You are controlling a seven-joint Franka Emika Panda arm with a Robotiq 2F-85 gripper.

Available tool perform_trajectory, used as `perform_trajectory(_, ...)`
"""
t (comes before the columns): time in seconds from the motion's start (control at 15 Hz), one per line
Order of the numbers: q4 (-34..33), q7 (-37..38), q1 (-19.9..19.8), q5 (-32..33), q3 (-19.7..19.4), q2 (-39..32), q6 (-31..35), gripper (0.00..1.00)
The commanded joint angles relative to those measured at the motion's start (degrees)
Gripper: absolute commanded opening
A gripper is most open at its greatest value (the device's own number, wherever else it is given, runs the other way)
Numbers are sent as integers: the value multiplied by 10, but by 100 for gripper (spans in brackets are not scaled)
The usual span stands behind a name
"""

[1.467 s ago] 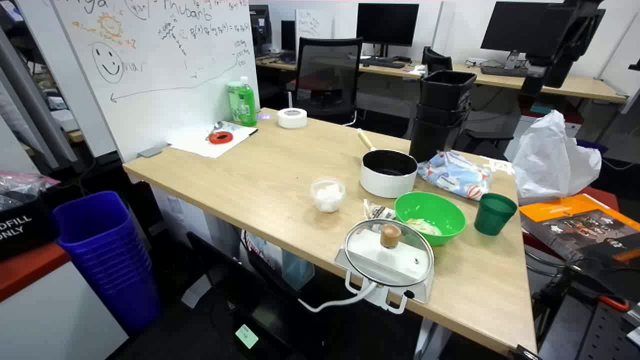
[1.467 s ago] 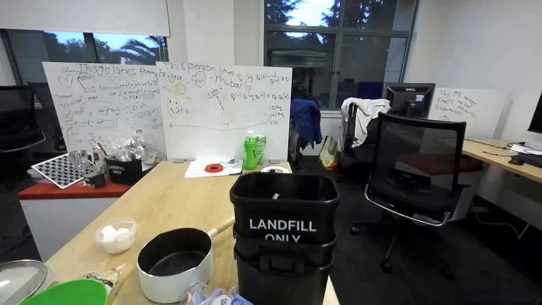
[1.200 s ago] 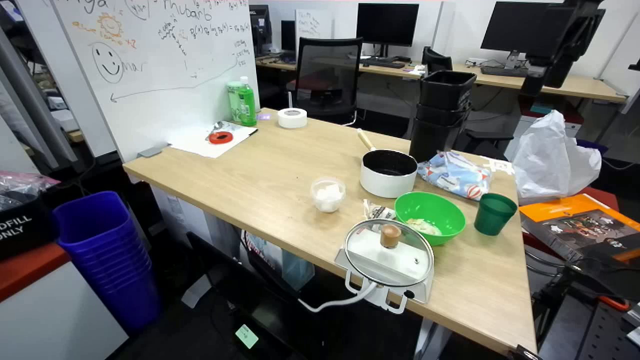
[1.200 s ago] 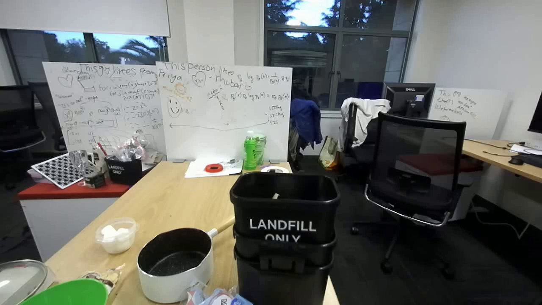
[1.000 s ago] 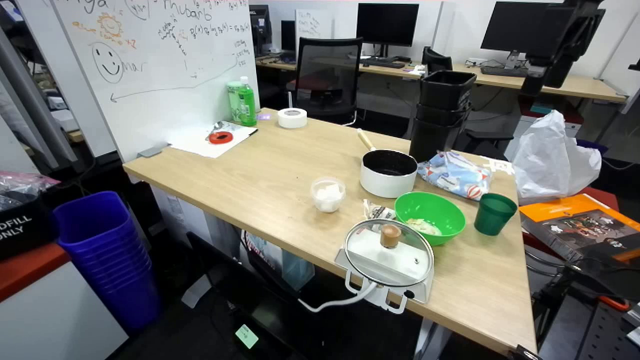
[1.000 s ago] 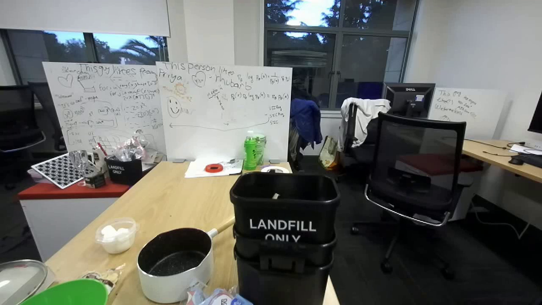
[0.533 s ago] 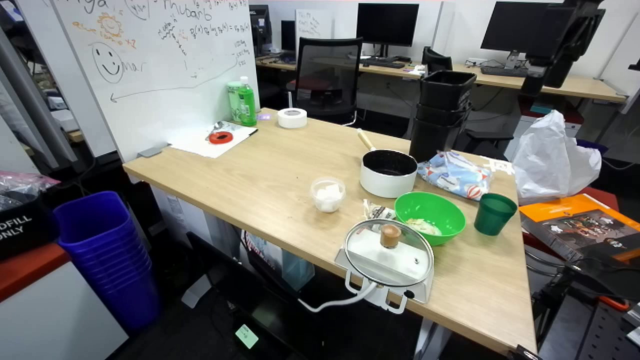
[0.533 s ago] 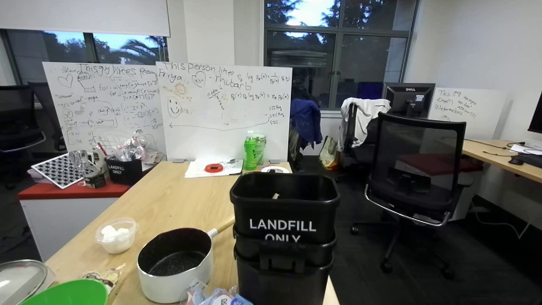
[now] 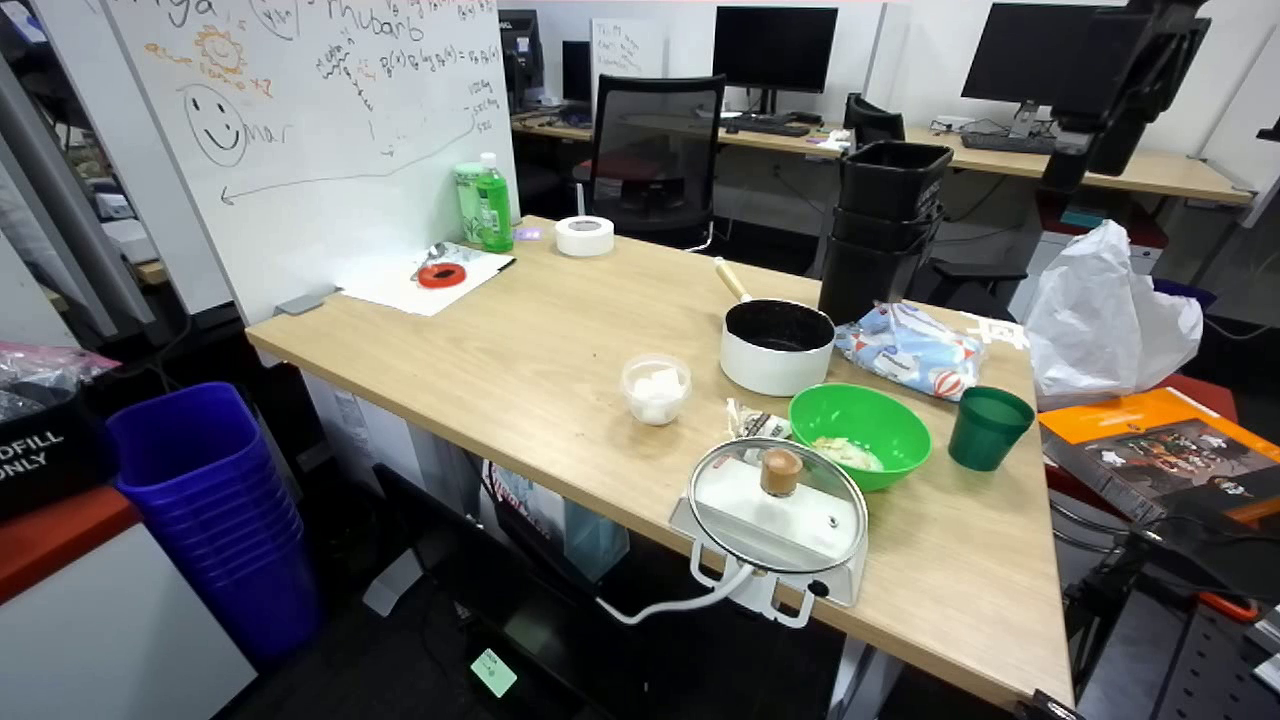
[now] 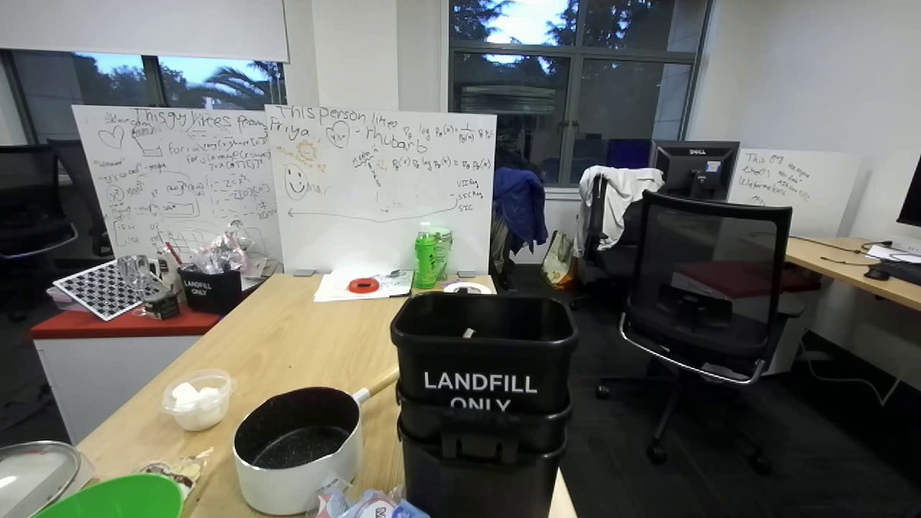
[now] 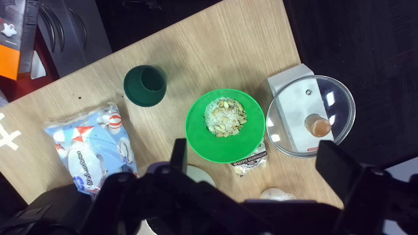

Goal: Pour the contents in the green bowl into the white pot

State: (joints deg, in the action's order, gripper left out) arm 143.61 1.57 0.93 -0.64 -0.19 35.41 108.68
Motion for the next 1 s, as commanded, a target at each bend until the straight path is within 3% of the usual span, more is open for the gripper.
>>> perform_trajectory(0.0,-1,-2,-3,-1,2,0,-1,100)
perform_trajectory(0.53,3,16,-2,-20,3,-17,9,100)
perform_trajectory(0.93,30,138,-14,-109,15,-91,73,100)
